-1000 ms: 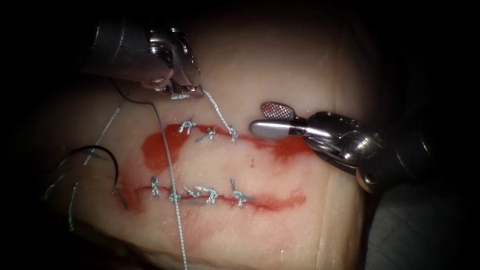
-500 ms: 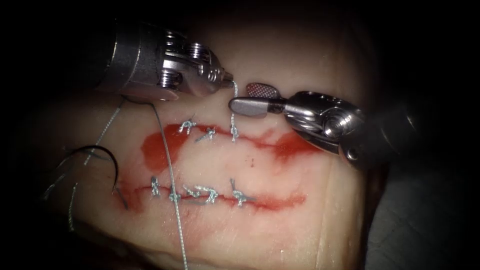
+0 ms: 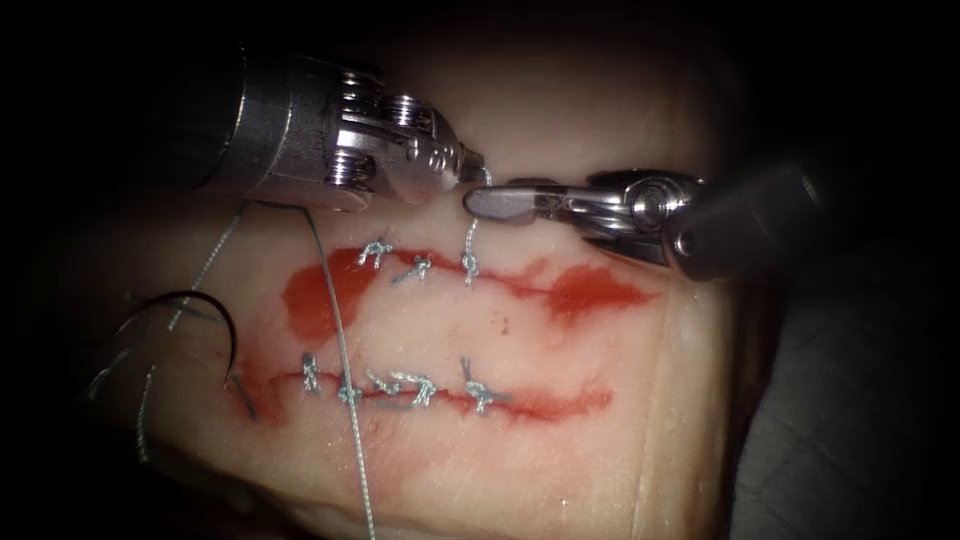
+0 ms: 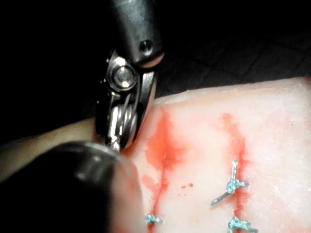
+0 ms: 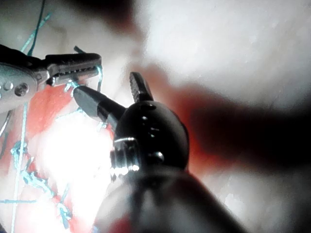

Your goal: Wound Closure

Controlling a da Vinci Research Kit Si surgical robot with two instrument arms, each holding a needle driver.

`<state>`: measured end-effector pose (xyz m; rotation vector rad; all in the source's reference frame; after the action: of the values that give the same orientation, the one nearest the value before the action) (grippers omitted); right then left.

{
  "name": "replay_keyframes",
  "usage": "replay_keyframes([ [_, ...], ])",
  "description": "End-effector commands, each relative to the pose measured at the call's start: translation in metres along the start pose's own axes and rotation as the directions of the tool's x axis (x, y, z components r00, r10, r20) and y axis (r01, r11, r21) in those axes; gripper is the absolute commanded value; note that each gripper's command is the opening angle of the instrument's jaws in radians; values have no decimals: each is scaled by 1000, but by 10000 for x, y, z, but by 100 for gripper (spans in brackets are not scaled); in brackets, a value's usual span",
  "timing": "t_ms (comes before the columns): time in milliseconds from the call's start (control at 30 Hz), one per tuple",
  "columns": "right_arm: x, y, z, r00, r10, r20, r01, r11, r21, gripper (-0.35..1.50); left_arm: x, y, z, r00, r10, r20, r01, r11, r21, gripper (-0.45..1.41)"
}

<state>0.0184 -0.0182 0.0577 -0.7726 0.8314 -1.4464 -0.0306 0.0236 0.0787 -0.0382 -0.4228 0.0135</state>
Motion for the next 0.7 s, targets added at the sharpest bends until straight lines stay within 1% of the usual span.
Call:
replay_keyframes([
  [33,0,1,14,1000,-6,0,6,1000,-9,140,-2,3,6,1000,7,4,-7,1000,-3,-45],
  [300,2,4,27,999,-33,-19,32,998,-45,140,-2,2,7,996,94,-5,-94,996,-3,-45],
  [500,0,5,46,999,-37,-28,35,998,-57,140,0,1,7,996,88,-12,-88,996,-5,-45],
  [700,3,1,62,997,-61,-52,56,995,-81,140,1,1,7,996,88,-18,-88,996,-8,-45],
])
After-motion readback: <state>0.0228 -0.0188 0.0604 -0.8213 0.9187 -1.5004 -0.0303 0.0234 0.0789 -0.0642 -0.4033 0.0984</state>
